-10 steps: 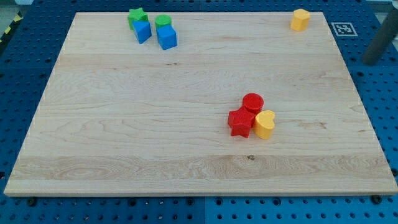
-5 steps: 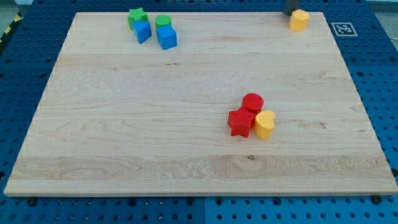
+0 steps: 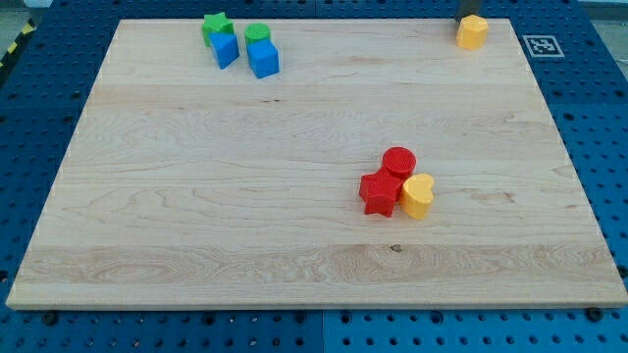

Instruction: Slide the yellow hexagon a bit down

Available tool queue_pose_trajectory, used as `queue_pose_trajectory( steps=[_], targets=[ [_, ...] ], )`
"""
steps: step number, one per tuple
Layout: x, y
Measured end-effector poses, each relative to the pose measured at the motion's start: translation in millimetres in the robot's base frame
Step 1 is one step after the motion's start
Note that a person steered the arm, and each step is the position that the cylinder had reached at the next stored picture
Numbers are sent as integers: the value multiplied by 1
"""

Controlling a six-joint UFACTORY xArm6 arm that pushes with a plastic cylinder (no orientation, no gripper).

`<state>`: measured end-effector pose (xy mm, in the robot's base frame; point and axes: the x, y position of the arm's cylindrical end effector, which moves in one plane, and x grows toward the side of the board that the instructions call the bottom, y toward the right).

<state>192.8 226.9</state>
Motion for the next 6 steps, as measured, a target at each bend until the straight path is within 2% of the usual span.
queue_pose_trajectory(
  steps=[2, 4, 6],
  targets=[
    [11, 0],
    [51, -2],
    [110, 1]
  ],
)
